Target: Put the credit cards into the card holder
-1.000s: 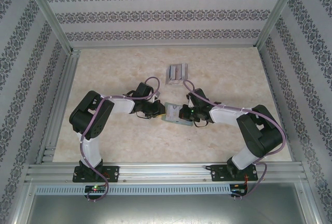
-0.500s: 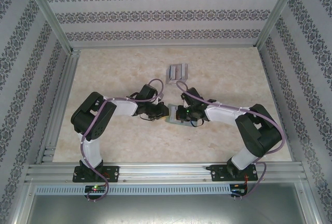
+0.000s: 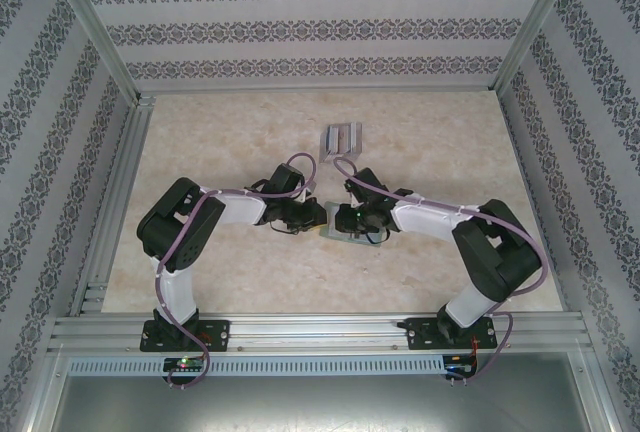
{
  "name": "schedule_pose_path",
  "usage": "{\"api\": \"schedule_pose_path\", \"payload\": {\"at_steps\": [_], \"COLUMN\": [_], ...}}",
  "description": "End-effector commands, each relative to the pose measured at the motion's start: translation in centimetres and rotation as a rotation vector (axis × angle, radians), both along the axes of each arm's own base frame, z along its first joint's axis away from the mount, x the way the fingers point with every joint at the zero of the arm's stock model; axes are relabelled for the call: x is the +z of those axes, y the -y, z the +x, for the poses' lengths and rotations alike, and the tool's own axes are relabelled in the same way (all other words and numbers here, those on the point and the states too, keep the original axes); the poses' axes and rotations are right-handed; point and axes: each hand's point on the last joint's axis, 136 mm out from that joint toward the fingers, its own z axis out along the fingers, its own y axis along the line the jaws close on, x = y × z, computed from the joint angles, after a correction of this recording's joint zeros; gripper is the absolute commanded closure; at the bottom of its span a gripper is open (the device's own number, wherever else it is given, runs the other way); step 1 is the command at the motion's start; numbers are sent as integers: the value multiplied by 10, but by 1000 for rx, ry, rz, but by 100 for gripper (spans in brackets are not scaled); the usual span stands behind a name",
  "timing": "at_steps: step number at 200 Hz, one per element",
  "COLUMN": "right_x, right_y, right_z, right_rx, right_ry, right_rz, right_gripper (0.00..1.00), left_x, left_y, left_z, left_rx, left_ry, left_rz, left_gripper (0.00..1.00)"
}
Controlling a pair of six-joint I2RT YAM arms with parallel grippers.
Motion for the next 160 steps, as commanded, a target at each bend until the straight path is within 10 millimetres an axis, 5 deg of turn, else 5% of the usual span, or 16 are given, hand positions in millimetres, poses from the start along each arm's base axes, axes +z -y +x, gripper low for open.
{"api": "schedule_pose_path", "payload": {"at_steps": [1,48,160], "right_x": [18,27,5], "right_y": [16,41,10], "right_z": [4,7,11], "right_rx": [-14,-66,-4], "right_ry": [53,73,-2], "right_rz": [-46,-41,-6], "right_gripper": [75,73,73], "left_x": [-7,-8,-8], "left_y": [-7,-12,-10], "left_z": [-4,-1,-1], "left_rx": [26,55,58], "left_ry": [8,19,21], "left_rz": [46,57,43], "left_gripper": [86,86,86]}}
